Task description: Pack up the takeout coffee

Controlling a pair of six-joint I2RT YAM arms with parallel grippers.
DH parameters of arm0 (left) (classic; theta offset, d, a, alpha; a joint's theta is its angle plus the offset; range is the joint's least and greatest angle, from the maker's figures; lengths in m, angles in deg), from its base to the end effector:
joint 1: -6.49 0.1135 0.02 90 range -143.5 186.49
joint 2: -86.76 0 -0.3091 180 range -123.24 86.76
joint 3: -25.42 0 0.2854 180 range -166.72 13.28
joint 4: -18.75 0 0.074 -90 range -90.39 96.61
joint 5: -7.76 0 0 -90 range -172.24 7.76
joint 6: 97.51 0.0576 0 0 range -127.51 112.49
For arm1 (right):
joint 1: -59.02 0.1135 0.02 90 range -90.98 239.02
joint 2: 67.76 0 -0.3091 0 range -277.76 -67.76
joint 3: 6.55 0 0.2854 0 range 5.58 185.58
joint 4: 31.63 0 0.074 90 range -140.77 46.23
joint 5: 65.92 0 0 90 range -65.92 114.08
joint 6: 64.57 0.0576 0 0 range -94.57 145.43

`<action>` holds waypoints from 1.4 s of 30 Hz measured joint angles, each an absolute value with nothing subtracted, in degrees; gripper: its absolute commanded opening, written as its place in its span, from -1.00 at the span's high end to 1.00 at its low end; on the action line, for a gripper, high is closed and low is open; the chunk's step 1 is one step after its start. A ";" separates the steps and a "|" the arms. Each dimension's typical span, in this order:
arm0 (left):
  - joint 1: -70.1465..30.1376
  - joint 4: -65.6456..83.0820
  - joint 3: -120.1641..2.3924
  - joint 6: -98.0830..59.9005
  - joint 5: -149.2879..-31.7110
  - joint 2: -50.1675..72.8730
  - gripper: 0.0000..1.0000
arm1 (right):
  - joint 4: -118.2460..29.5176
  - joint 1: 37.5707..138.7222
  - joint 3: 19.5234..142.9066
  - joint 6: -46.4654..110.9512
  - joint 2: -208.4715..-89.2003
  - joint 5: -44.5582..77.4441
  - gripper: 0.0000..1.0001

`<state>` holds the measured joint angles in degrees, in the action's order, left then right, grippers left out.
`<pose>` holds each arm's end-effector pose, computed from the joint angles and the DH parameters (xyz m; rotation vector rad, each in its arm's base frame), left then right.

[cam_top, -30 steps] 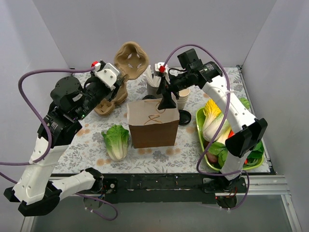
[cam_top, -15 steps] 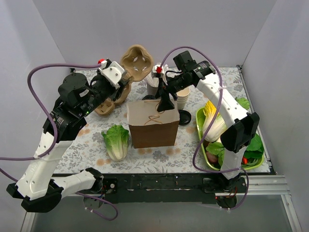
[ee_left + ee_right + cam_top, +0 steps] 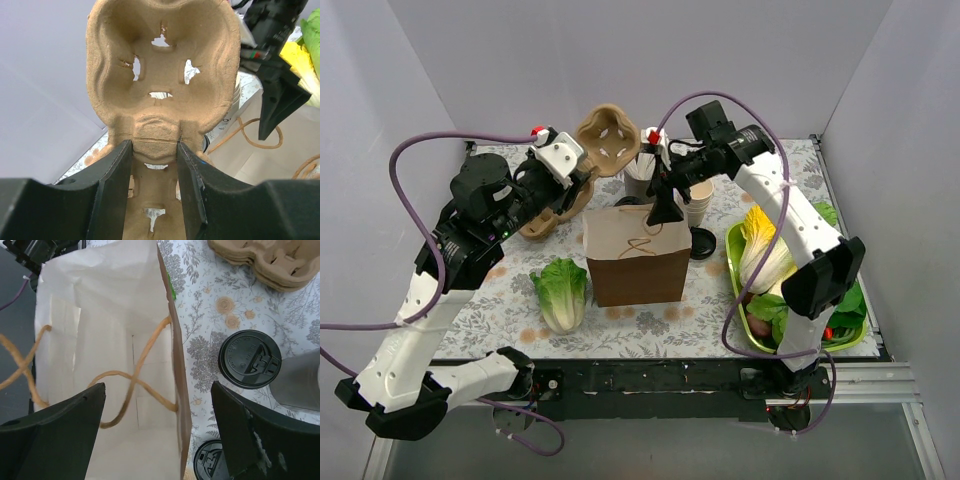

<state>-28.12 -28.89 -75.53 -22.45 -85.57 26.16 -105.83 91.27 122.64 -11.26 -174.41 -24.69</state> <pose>0.1760 -0.1256 0.5509 0.3423 1.7129 -0.6902 0.3504 0.2723 0.4312 -1.5782 1.6674 0.9967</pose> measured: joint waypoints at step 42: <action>-26.21 -29.37 -75.03 -22.95 -87.67 26.25 1.00 | -105.85 90.85 120.54 -11.32 -176.15 -28.41 -0.31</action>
<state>-26.21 -29.37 -75.03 -22.95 -87.67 26.25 -105.85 90.85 120.54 -11.32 -176.15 -28.41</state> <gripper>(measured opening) 0.378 0.734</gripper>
